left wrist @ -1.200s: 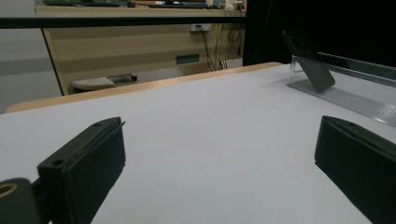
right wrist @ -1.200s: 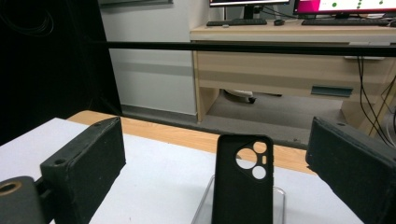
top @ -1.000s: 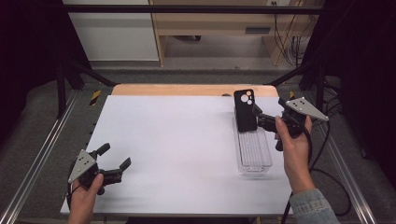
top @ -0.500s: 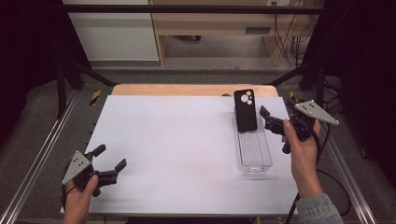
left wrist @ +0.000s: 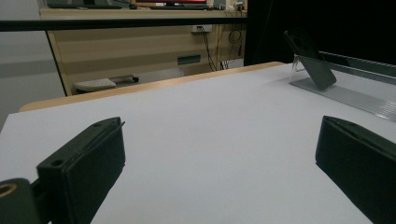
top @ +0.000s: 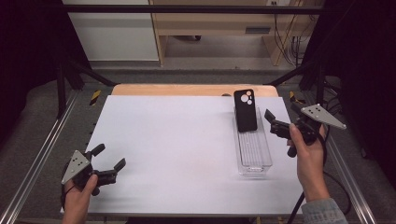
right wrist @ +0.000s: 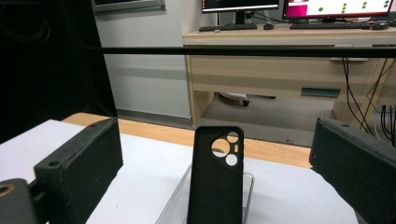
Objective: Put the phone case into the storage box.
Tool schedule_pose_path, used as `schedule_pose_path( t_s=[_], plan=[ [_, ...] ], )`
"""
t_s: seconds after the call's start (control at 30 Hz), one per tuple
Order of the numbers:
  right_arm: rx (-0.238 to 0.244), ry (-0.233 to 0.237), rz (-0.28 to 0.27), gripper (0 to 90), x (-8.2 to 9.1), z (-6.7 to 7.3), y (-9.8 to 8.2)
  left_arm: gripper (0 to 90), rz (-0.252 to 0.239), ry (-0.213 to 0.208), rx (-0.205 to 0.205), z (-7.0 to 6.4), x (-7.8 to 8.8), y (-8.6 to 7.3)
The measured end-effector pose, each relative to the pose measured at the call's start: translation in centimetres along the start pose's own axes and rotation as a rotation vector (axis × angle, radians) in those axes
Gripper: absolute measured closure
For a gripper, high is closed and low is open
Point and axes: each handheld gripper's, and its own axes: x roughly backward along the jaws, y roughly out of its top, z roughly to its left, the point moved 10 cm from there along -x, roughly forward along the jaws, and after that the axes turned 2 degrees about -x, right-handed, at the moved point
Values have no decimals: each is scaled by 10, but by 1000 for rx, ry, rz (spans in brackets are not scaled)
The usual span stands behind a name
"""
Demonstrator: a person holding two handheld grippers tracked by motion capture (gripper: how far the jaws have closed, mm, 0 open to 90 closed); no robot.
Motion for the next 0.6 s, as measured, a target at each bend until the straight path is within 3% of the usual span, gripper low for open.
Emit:
schedule_pose_path(
  t_s=[0.17, 0.37, 0.6],
  plan=[
    [11, -13, -20, 27, 4, -4, -2, 17, 3, -1, 1, -3, 1, 0],
    [61, -15, -25, 28, 7, -6, -7, 17, 3, -4, 4, -5, 2, 1],
    [90, -4, -33, 28, 12, -6, -14, 18, -5, 5, 29, -5, 9, 0]
  ],
)
